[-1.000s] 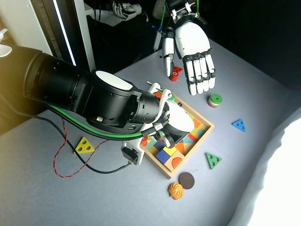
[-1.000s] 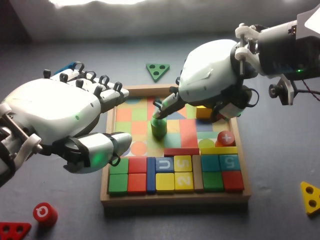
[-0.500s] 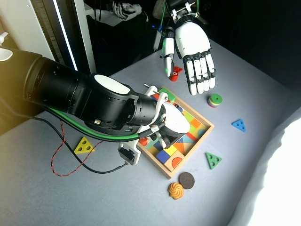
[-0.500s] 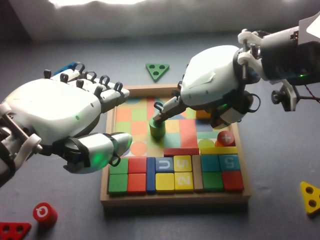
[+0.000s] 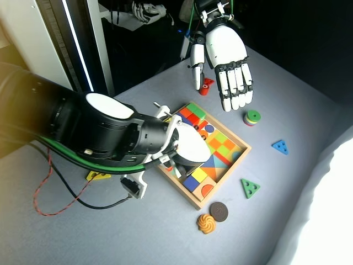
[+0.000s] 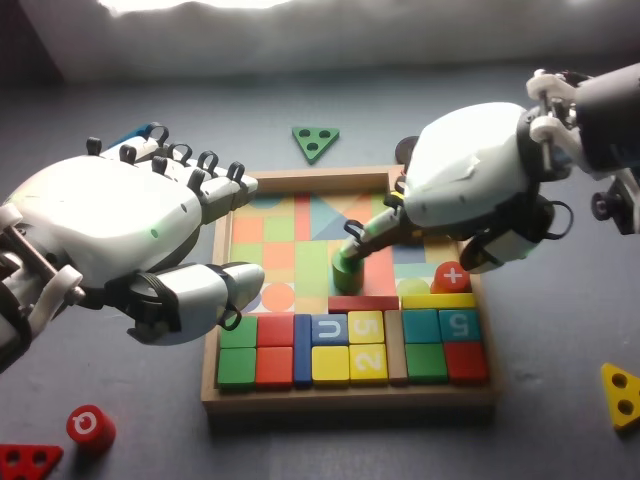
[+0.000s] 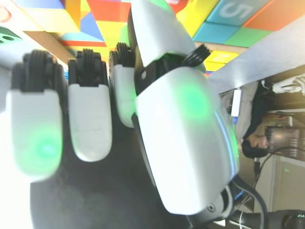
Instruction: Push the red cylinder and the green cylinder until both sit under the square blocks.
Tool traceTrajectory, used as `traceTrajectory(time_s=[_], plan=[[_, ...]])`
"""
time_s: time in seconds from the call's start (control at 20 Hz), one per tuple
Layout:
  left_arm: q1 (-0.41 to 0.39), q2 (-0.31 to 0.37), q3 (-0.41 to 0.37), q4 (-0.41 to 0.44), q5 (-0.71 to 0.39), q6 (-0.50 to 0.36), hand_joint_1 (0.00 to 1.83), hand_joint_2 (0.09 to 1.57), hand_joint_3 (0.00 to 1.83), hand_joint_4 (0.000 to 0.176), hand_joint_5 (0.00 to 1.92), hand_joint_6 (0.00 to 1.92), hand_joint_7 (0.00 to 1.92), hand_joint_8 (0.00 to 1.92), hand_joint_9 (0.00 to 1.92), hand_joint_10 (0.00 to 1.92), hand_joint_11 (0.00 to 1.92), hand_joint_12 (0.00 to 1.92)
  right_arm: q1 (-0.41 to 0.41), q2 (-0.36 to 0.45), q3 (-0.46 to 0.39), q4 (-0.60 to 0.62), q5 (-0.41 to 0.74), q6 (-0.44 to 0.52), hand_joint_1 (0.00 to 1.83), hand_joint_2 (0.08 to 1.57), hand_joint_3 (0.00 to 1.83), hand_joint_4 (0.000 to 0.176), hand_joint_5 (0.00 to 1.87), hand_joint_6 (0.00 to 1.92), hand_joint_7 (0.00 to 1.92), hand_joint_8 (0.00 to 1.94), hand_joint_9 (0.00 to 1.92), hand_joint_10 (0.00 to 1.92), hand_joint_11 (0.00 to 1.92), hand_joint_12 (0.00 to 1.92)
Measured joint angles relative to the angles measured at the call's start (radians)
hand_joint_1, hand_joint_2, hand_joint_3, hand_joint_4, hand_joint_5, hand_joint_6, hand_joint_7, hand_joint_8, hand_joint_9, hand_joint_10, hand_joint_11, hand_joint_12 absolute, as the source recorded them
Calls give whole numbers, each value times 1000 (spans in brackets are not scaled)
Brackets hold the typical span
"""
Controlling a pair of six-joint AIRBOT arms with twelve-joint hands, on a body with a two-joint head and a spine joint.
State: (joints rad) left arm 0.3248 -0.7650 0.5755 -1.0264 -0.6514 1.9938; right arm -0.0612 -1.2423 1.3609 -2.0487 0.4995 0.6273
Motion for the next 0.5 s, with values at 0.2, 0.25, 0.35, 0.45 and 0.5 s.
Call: traceTrajectory(time_s=[0.2,0.25,0.35,0.45,0.5], plan=[[0,-2,0,0,-1,0,0,1452,1,0,213,3,240,0,213,0,0,504,1,27,-5,-32,33,13,1737,1346,0,0,379,26,1698,1941,1854,1921,1884,1921],[0,-5,0,-1,-2,0,0,1452,1,0,213,3,240,0,213,0,0,504,1,32,-5,-38,39,21,1737,1346,0,0,379,26,1698,1941,1854,1921,1884,1921],[0,-5,0,0,0,0,0,1449,0,0,217,3,242,2,217,3,0,508,1,44,-7,-44,55,24,1719,1334,0,0,293,0,1664,1941,1828,1921,1859,1921],[0,-5,0,-1,-1,0,0,1445,0,0,201,0,225,0,198,1,0,482,1,56,-8,-45,68,25,1698,1343,0,0,318,13,1682,1941,1834,1921,1870,1921],[0,-5,0,0,0,0,0,1445,0,0,200,1,223,0,196,1,0,476,1,64,-11,-49,72,25,1730,1337,0,0,338,20,1698,1941,1844,1921,1879,1921]])
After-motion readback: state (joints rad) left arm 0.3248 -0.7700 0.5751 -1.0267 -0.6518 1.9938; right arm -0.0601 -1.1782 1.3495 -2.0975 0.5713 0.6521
